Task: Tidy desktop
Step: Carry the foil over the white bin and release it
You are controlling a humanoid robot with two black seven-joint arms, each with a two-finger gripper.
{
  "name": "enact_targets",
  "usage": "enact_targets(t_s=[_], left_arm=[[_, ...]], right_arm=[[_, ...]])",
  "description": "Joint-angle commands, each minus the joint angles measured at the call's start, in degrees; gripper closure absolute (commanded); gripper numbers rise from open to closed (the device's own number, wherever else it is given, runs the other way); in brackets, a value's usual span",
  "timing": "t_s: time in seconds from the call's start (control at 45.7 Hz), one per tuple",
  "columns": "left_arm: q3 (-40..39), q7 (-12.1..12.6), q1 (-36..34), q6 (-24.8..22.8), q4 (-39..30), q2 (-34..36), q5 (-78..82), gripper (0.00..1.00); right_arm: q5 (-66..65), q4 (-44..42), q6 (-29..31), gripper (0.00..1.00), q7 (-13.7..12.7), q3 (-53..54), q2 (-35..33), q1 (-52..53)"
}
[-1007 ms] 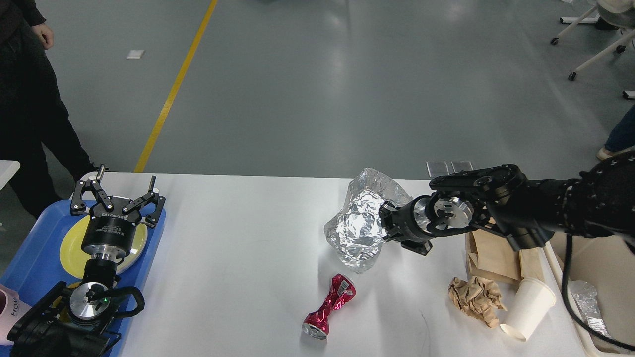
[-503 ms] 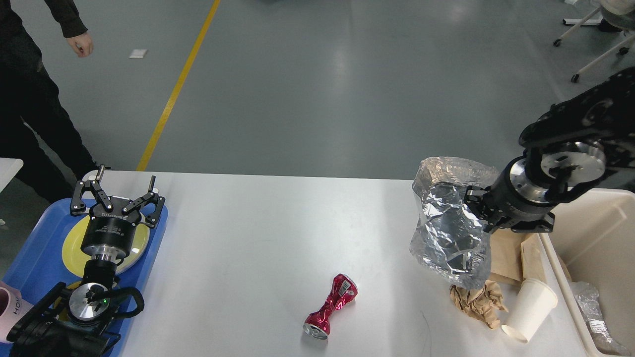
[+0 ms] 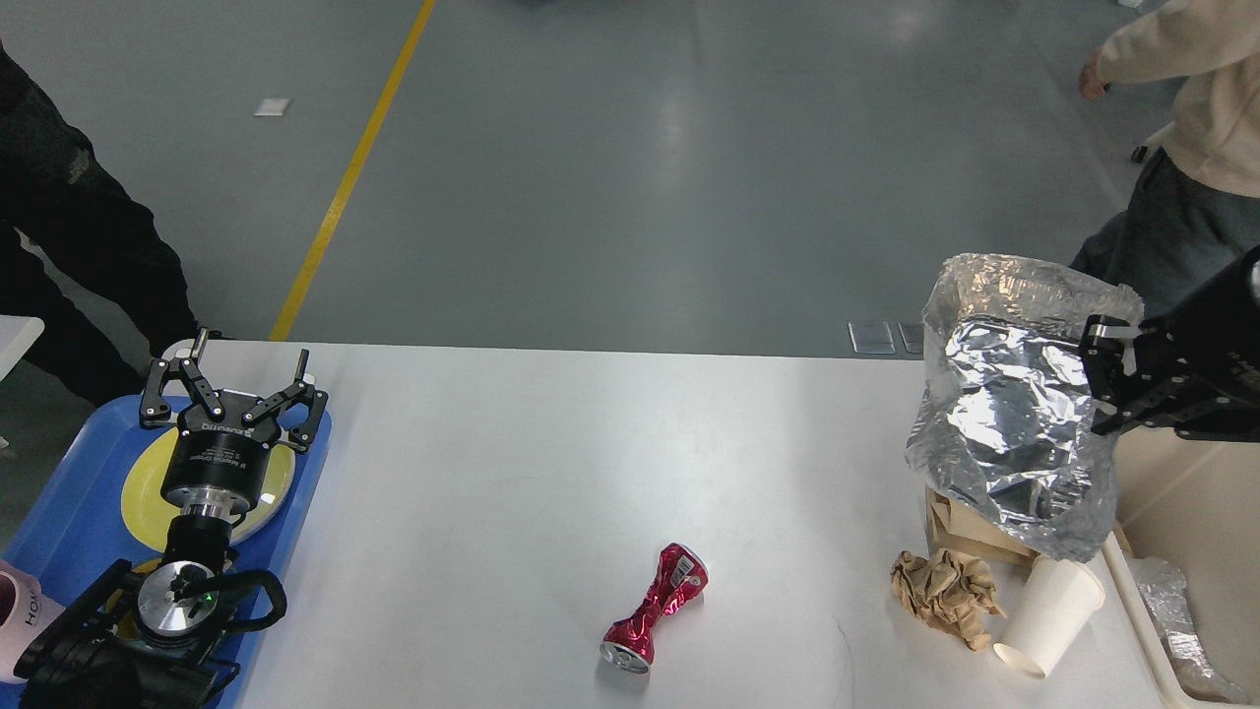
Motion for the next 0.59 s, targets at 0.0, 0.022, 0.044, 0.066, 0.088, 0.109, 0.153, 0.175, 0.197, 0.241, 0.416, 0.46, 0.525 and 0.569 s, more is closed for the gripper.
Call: enact_targets(t_s=[0.0, 0.022, 0.044, 0.066, 0.088, 0.109, 0.153, 0.175, 0.197, 0.241, 0.416, 0.46, 0.525, 0.569], left_arm=[[0.01, 0.0, 0.0, 0.0, -0.01, 0.0, 0.0, 0.04], [0.01, 0.0, 0.0, 0.0, -0.01, 0.0, 0.0, 0.04], [0.01, 0.0, 0.0, 0.0, -0.01, 0.0, 0.0, 0.04], [0.01, 0.0, 0.0, 0.0, -0.01, 0.0, 0.0, 0.04], [0.01, 0.0, 0.0, 0.0, -0.01, 0.0, 0.0, 0.04], [0.01, 0.0, 0.0, 0.0, -0.01, 0.0, 0.0, 0.04], [0.01, 0.0, 0.0, 0.0, -0.01, 0.0, 0.0, 0.04], [0.01, 0.0, 0.0, 0.0, -0.01, 0.0, 0.0, 0.04], [0.01, 0.0, 0.0, 0.0, -0.01, 0.0, 0.0, 0.04], [0.01, 0.0, 0.0, 0.0, -0.01, 0.0, 0.0, 0.04], [0.01, 0.0, 0.0, 0.0, -0.01, 0.0, 0.0, 0.04], [0.01, 0.0, 0.0, 0.0, -0.01, 0.0, 0.0, 0.04], [0.01, 0.0, 0.0, 0.0, -0.01, 0.0, 0.0, 0.04], [0.01, 0.0, 0.0, 0.0, -0.1, 0.0, 0.0, 0.04]], right_arm=[[-1.11, -0.01, 0.65, 1.0, 3.99, -3.95, 0.25, 1.24], [-1.29, -0.01, 0.74, 1.0, 4.61, -4.39, 0.25, 1.24], [-1.64, -0.01, 0.91, 1.0, 5.05, -4.74, 0.25, 1.24], [-1.99, -0.01, 0.91, 1.0, 5.14, -5.01, 0.16, 1.24], [-2.43, -0.01, 0.91, 1.0, 5.14, -5.27, -0.01, 1.24], [-2.69, -0.1, 0.91, 1.0, 5.14, -5.36, -0.19, 1.33], [-3.31, -0.19, 0.91, 1.0, 5.06, -5.36, -0.45, 1.24], [-3.66, -0.19, 0.91, 1.0, 4.97, -5.27, -0.54, 1.24], [-4.19, -0.19, 0.91, 1.0, 4.88, -5.1, -0.63, 1.24], [-5.33, -0.36, 0.91, 1.0, 4.79, -4.75, -0.98, 1.15], [-11.83, -2.03, 0.91, 1.0, 1.99, -4.66, -3.69, 0.01], [-13.06, -2.38, 0.74, 1.0, 1.37, -4.74, -6.5, -0.69], [-14.73, -4.4, 0.21, 1.0, 1.1, -4.92, -9.15, -2.79], [-15.53, -6.5, 0.12, 1.0, 1.1, -5.01, -10.9, -5.16]])
